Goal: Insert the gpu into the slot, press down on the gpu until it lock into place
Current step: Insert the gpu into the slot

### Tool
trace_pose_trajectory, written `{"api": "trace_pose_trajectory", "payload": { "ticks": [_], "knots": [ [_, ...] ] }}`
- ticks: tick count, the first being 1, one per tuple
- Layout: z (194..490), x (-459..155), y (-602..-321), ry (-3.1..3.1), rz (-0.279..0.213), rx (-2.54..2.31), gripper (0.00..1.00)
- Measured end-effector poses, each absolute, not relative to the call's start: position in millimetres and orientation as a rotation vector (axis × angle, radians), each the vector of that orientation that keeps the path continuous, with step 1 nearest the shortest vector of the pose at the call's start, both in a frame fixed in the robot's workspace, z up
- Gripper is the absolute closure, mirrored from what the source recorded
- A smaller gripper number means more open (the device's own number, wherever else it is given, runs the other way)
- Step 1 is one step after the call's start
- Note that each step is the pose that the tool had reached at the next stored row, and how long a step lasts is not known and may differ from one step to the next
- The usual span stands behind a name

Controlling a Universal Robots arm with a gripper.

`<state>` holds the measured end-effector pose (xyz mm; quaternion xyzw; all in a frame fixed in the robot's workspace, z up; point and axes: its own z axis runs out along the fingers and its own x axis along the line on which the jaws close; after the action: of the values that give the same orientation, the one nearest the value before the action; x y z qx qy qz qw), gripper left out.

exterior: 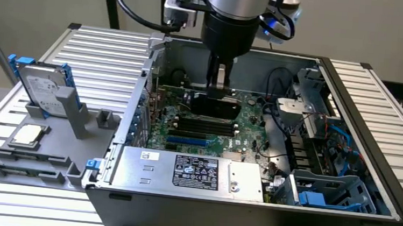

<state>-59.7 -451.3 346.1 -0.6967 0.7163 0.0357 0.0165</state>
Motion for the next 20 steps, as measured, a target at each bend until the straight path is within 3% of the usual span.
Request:
{"api": "trace_pose_trajectory", "payload": {
  "ticks": [20],
  "knots": [
    [319.0, -67.8, -460.0, 2.226, 0.109, -2.165, 0.74]
  ]
}}
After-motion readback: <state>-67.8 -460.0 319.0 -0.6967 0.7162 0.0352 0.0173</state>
